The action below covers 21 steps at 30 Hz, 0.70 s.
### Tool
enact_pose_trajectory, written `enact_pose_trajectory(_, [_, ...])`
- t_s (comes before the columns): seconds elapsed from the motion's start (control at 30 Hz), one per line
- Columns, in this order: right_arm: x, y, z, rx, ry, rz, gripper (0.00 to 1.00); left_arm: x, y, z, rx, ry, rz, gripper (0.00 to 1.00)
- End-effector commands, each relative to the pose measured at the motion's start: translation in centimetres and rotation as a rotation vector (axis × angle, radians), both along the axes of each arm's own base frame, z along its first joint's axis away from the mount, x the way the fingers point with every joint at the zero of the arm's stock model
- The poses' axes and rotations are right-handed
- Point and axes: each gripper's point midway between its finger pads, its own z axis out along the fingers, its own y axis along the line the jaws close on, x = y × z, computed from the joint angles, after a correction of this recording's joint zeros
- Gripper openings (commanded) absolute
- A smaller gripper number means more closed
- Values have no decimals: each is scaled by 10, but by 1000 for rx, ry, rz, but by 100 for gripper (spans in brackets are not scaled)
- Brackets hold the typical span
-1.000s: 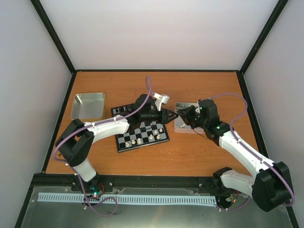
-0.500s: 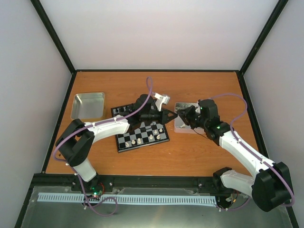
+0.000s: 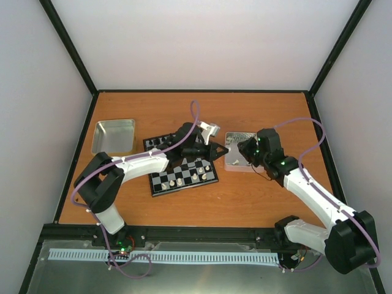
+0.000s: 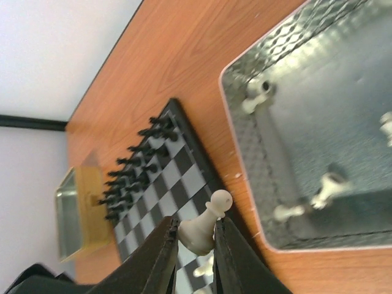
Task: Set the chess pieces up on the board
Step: Place the chess piece on the chessboard.
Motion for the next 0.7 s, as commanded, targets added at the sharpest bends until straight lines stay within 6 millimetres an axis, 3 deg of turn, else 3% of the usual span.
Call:
enact_pose_trajectory(0.0, [11, -28, -9, -221, -25, -47, 19, 2, 3, 7, 34, -36, 12, 1])
enact_pose_trajectory(0.2, [13, -22, -37, -352, 15, 95, 18, -7, 41, -19, 247, 10, 83, 1])
enact_pose_trajectory(0.33, [17, -19, -38, -417, -19, 174, 18, -22, 91, -40, 418, 88, 159, 1])
enact_pose_trajectory(0.5, [20, -23, -33, -484, -56, 199, 17, -50, 158, -52, 582, 171, 247, 1])
enact_pose_trajectory(0.67, [20, -20, -35, -473, -55, 205, 17, -83, 198, -60, 710, 274, 250, 1])
